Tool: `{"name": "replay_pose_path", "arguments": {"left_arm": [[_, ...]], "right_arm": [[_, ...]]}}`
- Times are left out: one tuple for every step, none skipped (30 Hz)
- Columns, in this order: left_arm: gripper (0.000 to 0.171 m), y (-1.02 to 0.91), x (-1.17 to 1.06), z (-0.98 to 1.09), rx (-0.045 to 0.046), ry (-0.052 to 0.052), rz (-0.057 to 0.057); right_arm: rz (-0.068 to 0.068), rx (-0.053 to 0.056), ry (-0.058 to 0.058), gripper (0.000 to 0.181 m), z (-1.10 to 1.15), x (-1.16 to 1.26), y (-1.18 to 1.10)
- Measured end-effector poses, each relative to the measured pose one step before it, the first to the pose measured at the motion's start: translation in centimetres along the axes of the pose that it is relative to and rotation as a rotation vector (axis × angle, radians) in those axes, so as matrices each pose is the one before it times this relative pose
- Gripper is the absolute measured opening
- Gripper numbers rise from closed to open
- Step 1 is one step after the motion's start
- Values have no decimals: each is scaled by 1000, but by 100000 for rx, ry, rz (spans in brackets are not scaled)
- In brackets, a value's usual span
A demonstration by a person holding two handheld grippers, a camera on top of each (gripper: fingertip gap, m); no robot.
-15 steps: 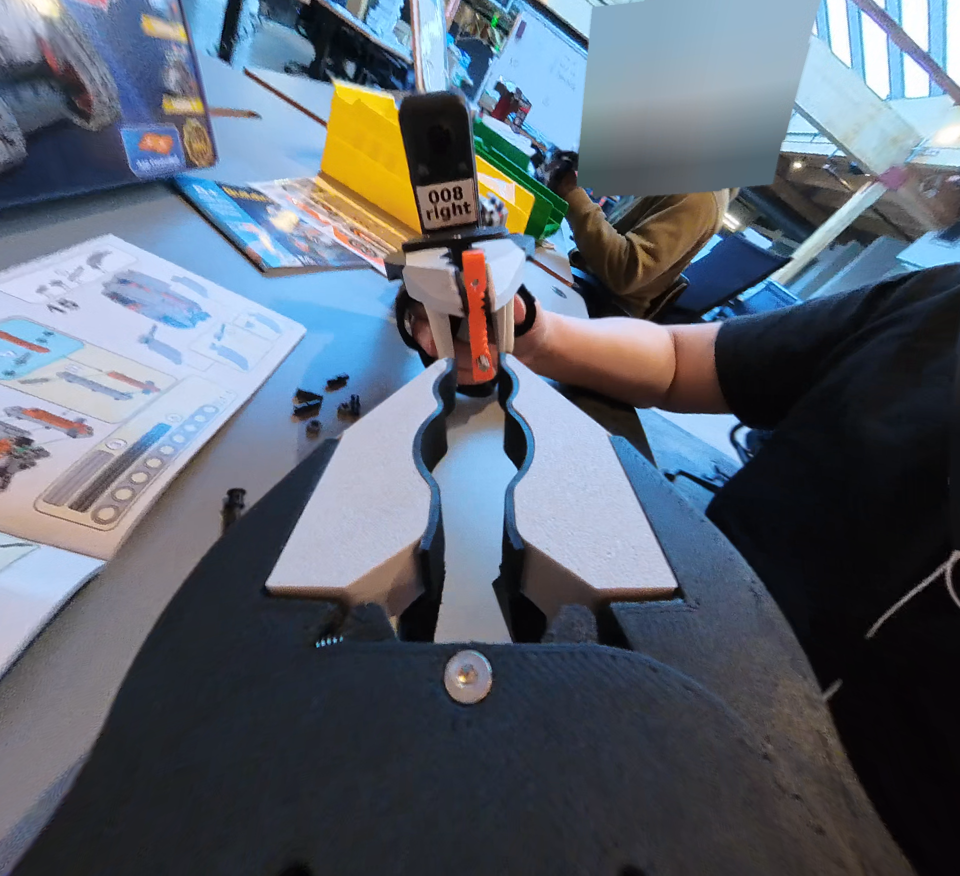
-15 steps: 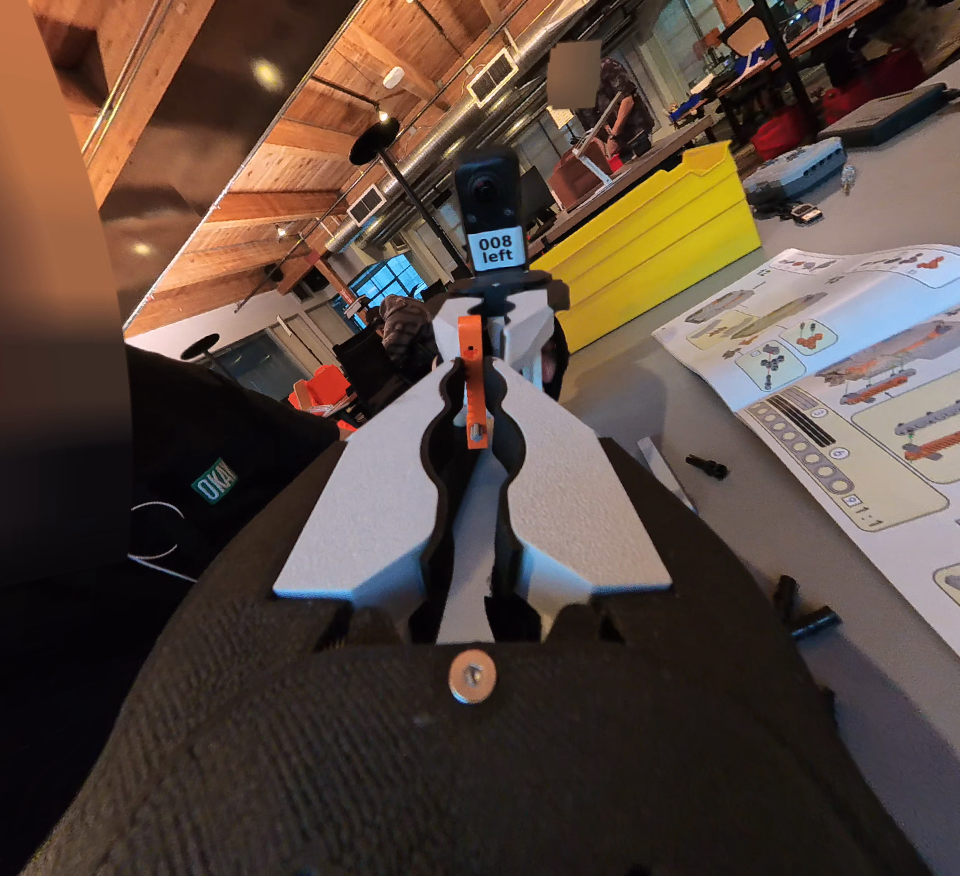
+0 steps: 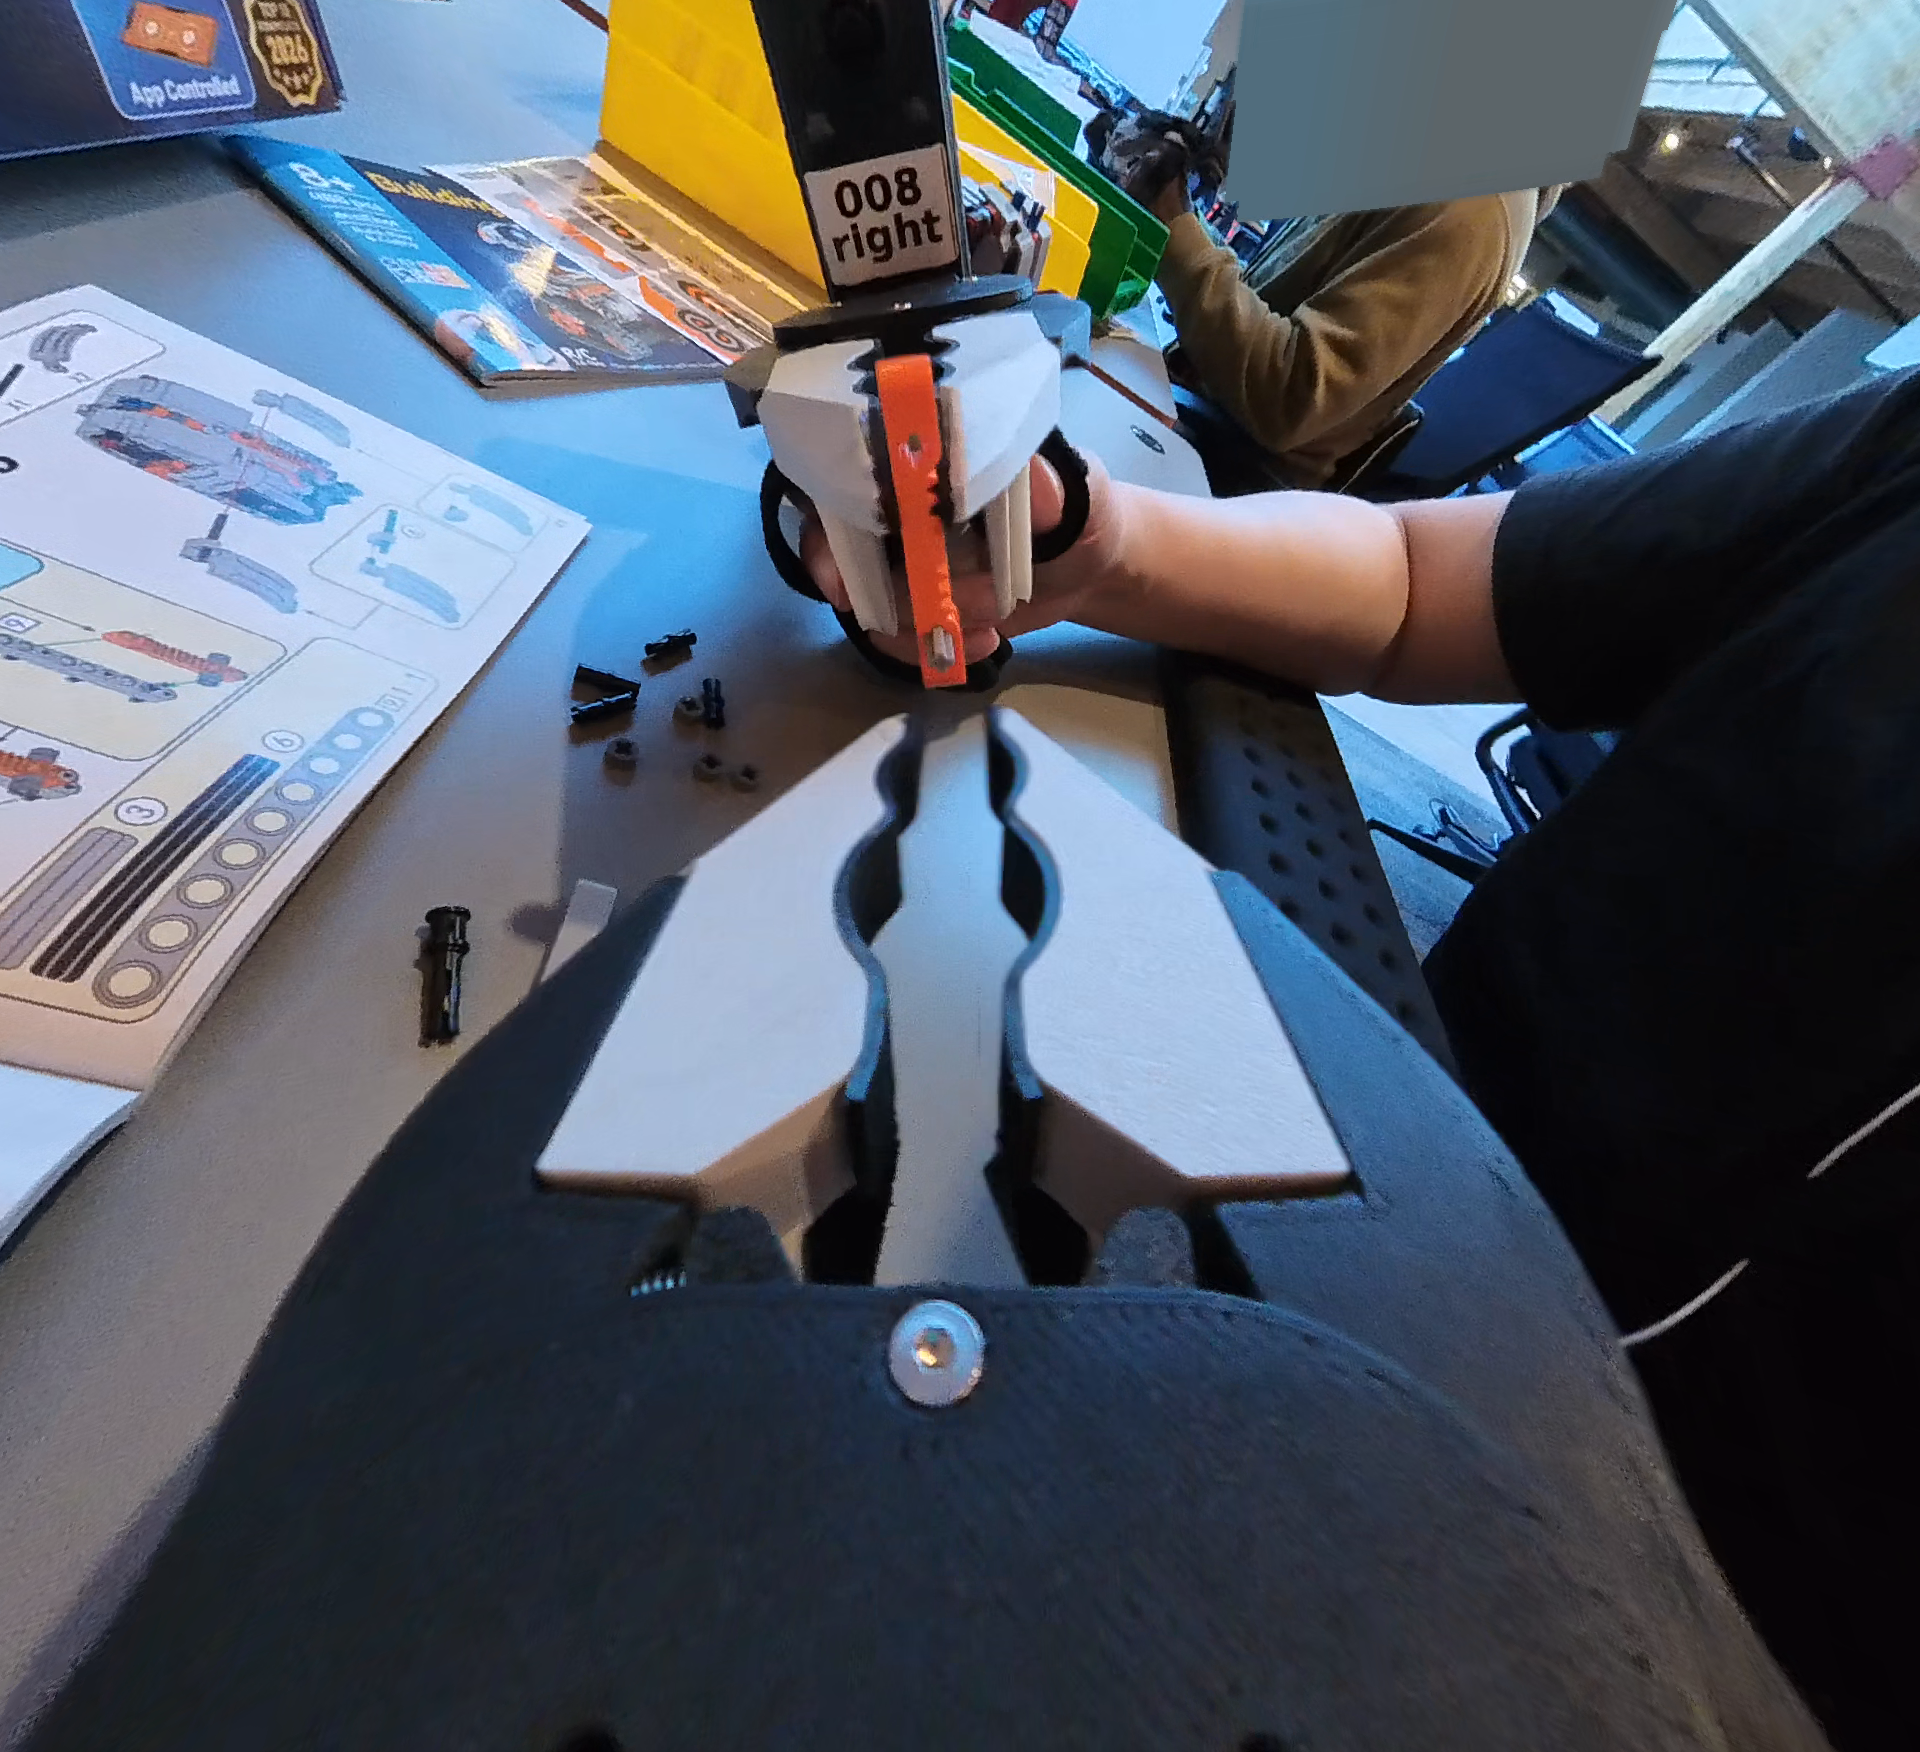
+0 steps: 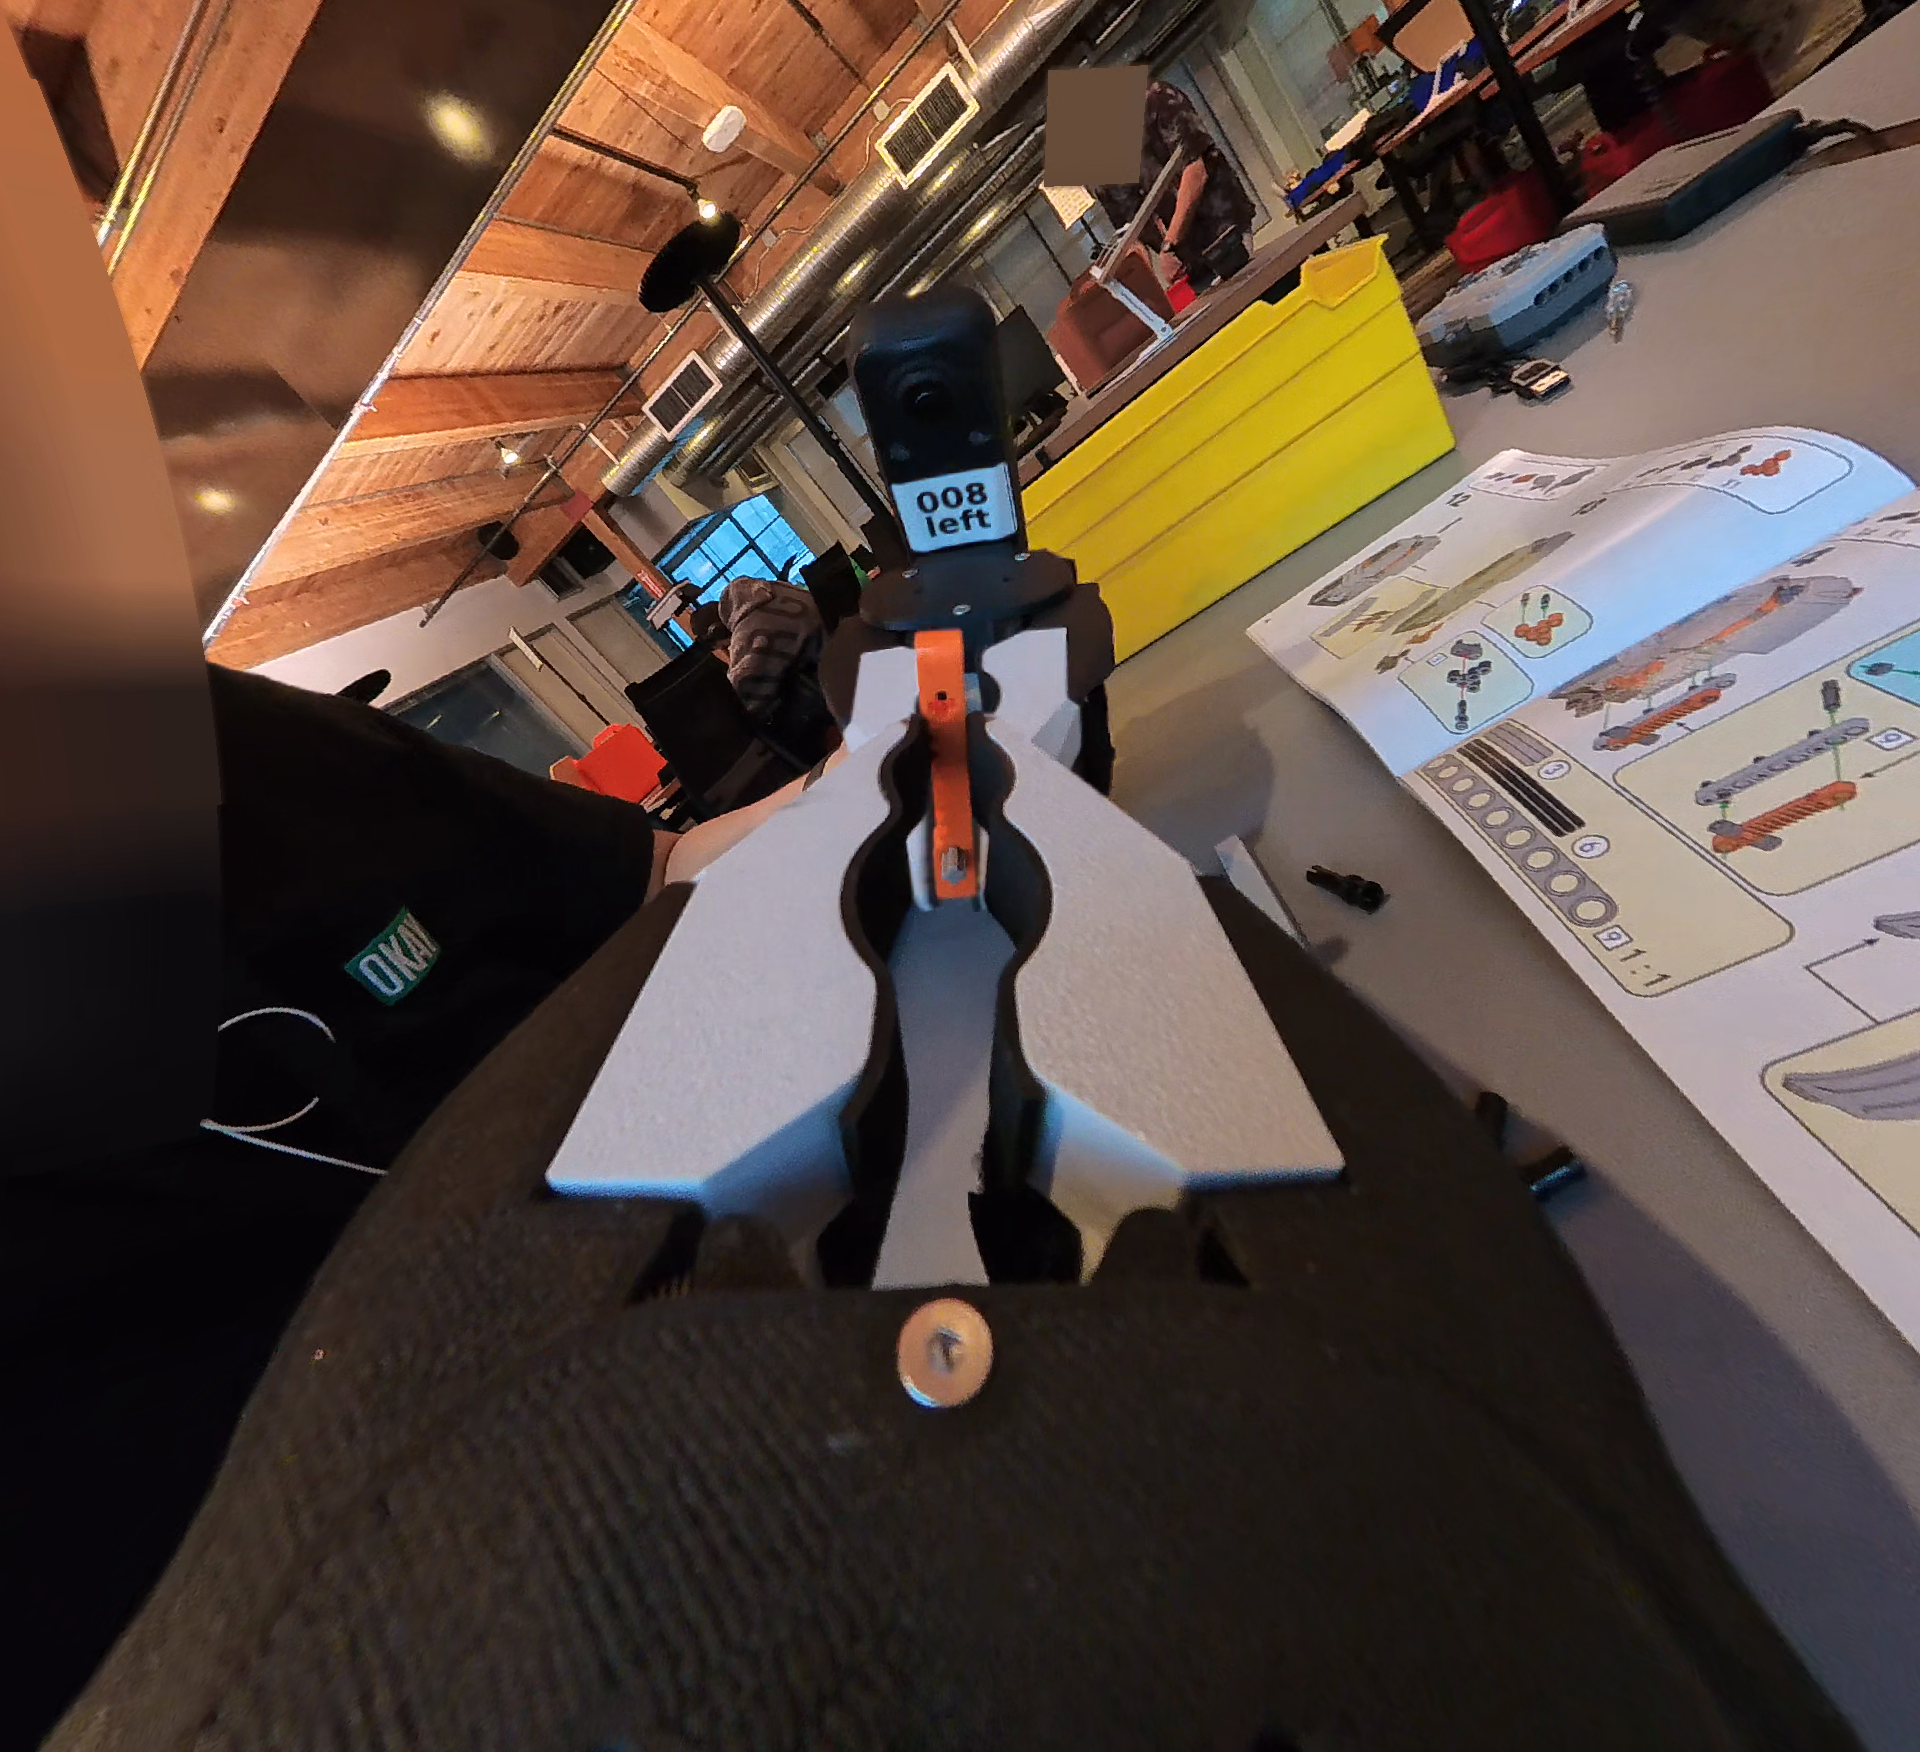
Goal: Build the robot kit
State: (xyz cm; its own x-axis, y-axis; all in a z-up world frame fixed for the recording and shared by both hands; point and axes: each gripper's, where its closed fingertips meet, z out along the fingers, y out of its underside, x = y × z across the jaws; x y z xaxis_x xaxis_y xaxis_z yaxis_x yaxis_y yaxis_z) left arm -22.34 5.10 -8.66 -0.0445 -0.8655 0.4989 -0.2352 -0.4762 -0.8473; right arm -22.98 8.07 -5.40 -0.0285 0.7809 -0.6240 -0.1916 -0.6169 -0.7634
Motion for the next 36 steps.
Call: {"name": "replay_pose_path", "arguments": {"left_arm": [[17,-183,-65,26,1196,-594,-659],[19,-210,-48,-33,1367,-373,-284],[16,-207,-81,-92,1280,-400,-12],[9,-141,-135,-145,902,-696,419],[0,28,-288,-228,-83,-1927,1497],[0,68,-676,-309,-519,-4801,2230],[0,174,-799,-427,-1476,-5456,3004],[0,207,-842,-557,-2017,-5617,2877],[0,89,-1118,-698,-1251,-7109,1875],[0,-270,-1016,-723,1544,-6115,698],[2,-679,-520,-651,4386,-2348,-758],[10,-831,-166,-517,5462,514,-3121],[16,-709,72,-324,4816,2681,-5022],[18,-404,208,-177,3047,3866,-5655],[19,-99,161,-26,1239,3648,-5027],[21,174,61,143,-343,2567,-3556],[23,424,-68,309,-2003,806,-1531],[25,652,29,483,-3713,46,498],[25,679,270,630,-4507,-148,1938],[24,516,423,739,-3838,-687,3491],[21,501,433,861,-3748,-1469,4533],[17,640,322,956,-4955,-2479,4457],[16,721,174,1023,-5777,-3547,3380],[12,769,78,1021,-6395,-3960,2649],[6,627,-81,935,-5604,-4744,2320],[6,443,-114,835,-4522,-4788,1985],[5,326,23,723,-3961,-3551,1791],[6,312,91,644,-3772,-2699,1702],[8,340,-66,538,-3894,-2977,1268],[10,346,-159,404,-3763,-3040,510],[13,190,-11,255,-2447,-1536,-16],[13,-93,5,60,56,-869,-730],[14,-128,48,18,652,-2,-1196],[14,-3,55,68,-40,532,-1343],[14,-37,15,81,186,481,-1200],[14,-68,-3,68,317,214,-835]], "right_arm": [[247,238,-44,4,-24,25,-43],[179,-214,482,4,0,118,47],[129,-557,594,4,11,143,124],[156,-536,515,4,25,131,109],[-90,-141,886,4,2,162,61],[-545,519,1779,4,-50,270,-61],[-1385,1303,1927,4,-133,233,-219],[-1828,1574,913,4,-154,0,-335],[-2229,1385,1203,4,-179,-11,-383],[-3436,1110,3483,4,-205,280,-375],[-4116,58,4198,4,-192,379,-199],[-3770,-985,3031,4,-92,220,-16],[-3060,-737,1792,4,10,45,-19],[-2221,-380,463,5,87,-150,4],[-1812,-568,289,5,91,-156,33],[-2530,-660,1814,5,51,64,22],[-3228,-1265,2189,5,-9,89,19],[-3739,-1315,2966,5,-99,170,-75],[-4081,-558,3600,5,-189,193,-250],[-3695,-229,2875,5,-219,72,-321],[-2946,-860,2411,5,-236,25,-246],[-2669,-938,3705,5,-273,181,-255],[-2863,292,3954,5,-350,145,-436],[-3074,1602,3976,5,-452,85,-626],[-3576,1918,3296,5,-486,-63,-657],[-3591,448,3047,4,-450,-40,-428],[-2892,-1341,2742,4,-384,47,-106],[-1690,-1793,1526,4,-315,-2,61],[-365,-509,829,4,-254,42,-37],[1265,341,99,5,-156,91,-131],[2433,470,-1021,4,-67,37,-103],[3075,419,-1470,5,-6,35,-42],[3473,89,-1300,5,26,99,68],[3485,189,-1090,5,25,132,97],[3358,34,-1266,5,27,95,104],[2917,295,-1216,5,11,75,26]]}}
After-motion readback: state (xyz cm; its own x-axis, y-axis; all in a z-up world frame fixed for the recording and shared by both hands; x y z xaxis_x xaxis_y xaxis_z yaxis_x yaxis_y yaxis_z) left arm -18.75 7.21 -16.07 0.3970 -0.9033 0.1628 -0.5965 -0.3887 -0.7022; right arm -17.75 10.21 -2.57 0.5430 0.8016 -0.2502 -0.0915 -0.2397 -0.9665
